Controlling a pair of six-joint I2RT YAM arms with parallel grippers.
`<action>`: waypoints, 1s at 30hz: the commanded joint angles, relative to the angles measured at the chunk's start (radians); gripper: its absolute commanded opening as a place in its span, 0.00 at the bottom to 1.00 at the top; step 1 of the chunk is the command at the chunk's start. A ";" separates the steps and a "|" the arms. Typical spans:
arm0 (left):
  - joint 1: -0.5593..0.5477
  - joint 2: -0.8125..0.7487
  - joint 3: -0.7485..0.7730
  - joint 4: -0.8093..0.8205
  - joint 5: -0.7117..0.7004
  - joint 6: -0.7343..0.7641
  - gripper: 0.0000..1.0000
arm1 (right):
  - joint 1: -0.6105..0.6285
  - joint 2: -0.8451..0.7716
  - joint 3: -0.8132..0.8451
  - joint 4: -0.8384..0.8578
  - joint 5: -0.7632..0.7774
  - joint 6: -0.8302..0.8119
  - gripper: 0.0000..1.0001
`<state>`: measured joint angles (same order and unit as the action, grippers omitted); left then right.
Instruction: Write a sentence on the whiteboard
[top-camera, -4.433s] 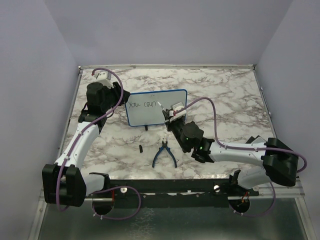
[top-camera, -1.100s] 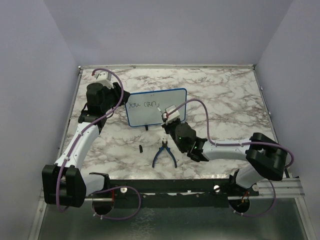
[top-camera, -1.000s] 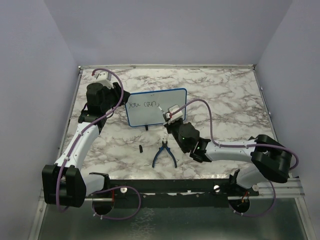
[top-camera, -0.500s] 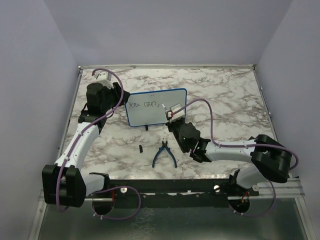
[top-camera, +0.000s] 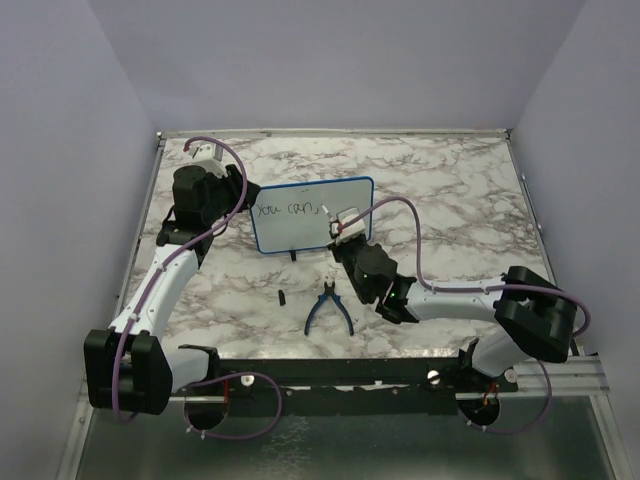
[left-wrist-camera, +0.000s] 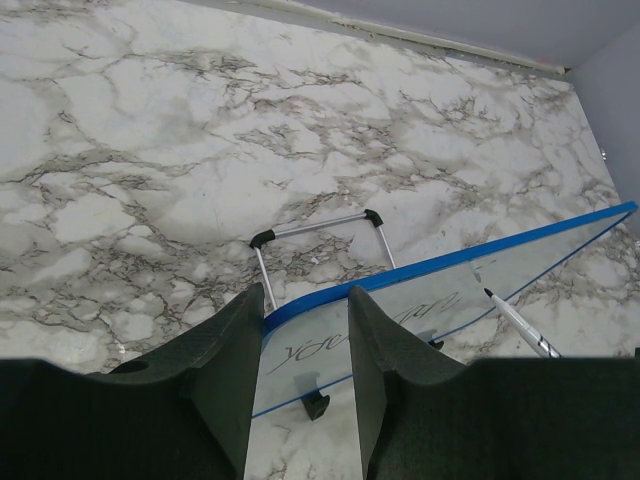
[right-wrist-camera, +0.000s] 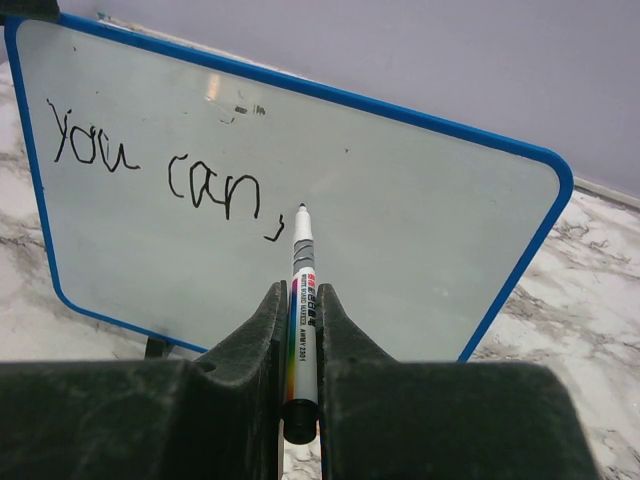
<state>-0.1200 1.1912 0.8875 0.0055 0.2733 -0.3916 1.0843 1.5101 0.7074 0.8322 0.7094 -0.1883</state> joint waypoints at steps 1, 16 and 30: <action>-0.004 -0.015 -0.016 -0.017 0.028 0.005 0.40 | -0.007 0.029 0.031 0.044 0.013 -0.017 0.01; -0.003 -0.019 -0.016 -0.016 0.027 0.006 0.40 | -0.009 0.026 0.010 0.019 0.049 -0.005 0.01; -0.003 -0.023 -0.016 -0.016 0.027 0.007 0.40 | -0.009 0.004 -0.019 -0.018 0.069 0.032 0.01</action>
<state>-0.1200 1.1893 0.8867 0.0048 0.2733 -0.3916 1.0843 1.5341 0.7055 0.8238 0.7425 -0.1753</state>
